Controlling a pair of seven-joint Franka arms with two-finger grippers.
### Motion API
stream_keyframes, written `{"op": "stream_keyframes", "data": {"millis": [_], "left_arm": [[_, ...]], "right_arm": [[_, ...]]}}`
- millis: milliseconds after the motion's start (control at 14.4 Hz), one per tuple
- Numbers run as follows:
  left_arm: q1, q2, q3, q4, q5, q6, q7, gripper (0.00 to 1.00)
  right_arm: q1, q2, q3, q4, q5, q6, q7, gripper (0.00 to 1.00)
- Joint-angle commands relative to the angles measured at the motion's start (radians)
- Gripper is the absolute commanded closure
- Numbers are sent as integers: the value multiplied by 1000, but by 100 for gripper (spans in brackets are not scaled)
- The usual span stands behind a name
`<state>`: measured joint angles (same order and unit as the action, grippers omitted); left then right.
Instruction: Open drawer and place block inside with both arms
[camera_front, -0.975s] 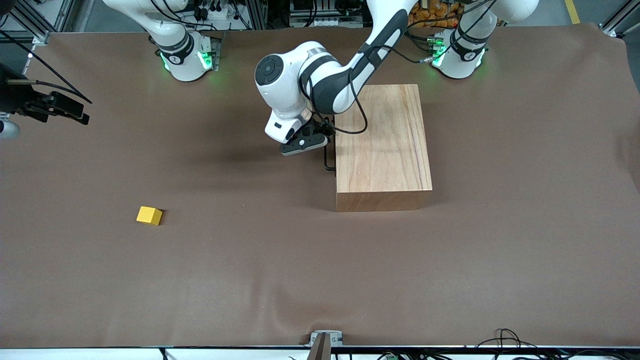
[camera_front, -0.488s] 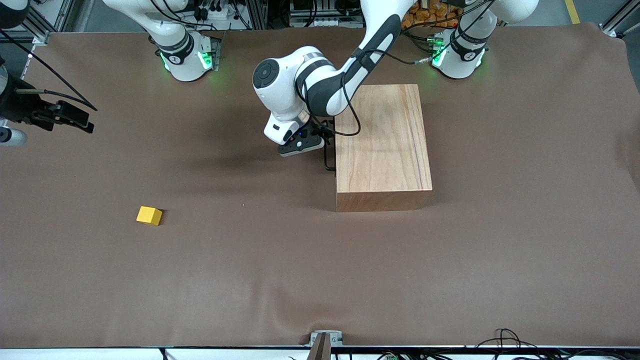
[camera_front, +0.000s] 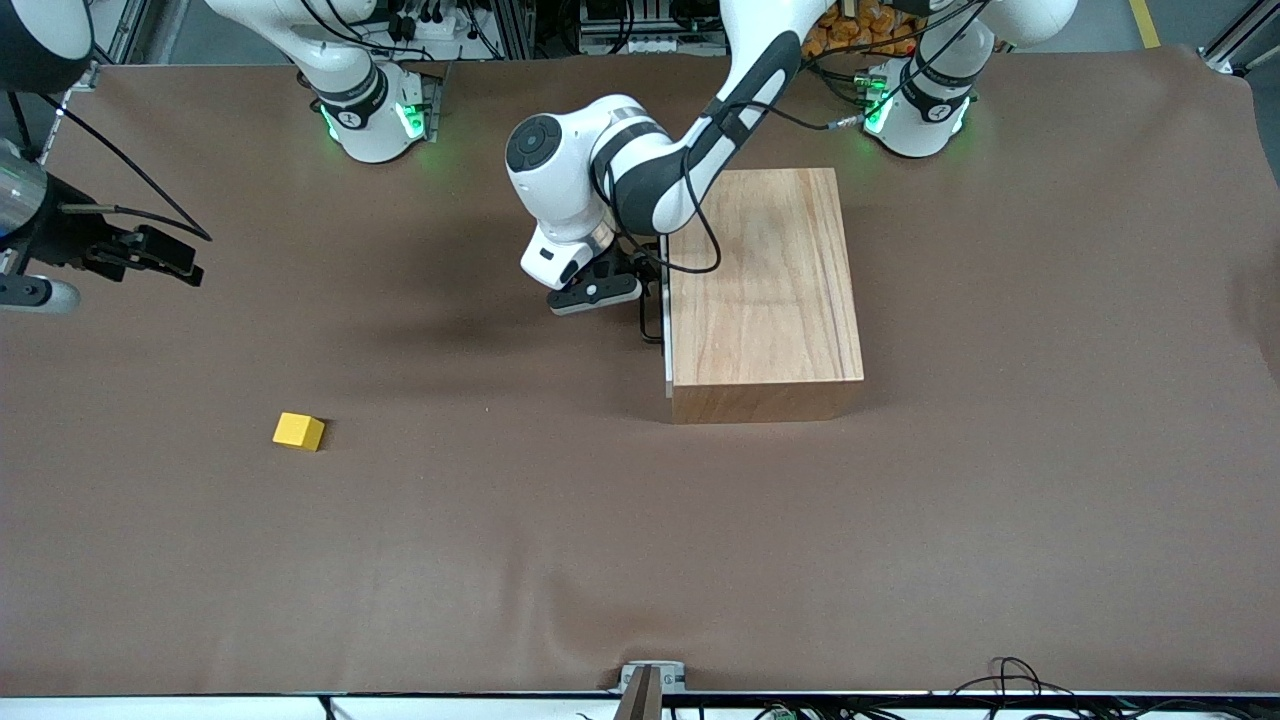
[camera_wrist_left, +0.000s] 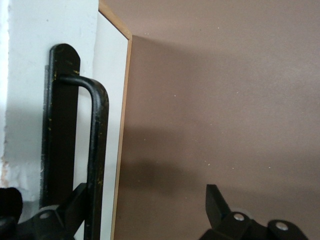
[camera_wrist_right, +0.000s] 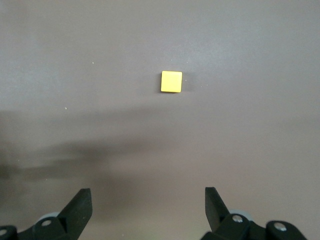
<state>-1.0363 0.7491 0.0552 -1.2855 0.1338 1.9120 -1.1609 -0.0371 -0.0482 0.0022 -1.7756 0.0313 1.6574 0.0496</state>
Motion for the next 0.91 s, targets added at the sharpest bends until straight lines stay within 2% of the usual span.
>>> {"op": "stream_keyframes", "data": {"millis": [0,279,836], "left_arm": [[-8,26,2,22,23,62,-11,0],[-10,26,-1,25,20,104,-14,0],[-36,24,-9,28,15,151,-19,0]], "right_arm": [[2,-13,2,-54,-21,54,12,0],[0,25,2,-117,-21,156,7,0],[-10,252,-1,-107,-37,307,3,0]]}}
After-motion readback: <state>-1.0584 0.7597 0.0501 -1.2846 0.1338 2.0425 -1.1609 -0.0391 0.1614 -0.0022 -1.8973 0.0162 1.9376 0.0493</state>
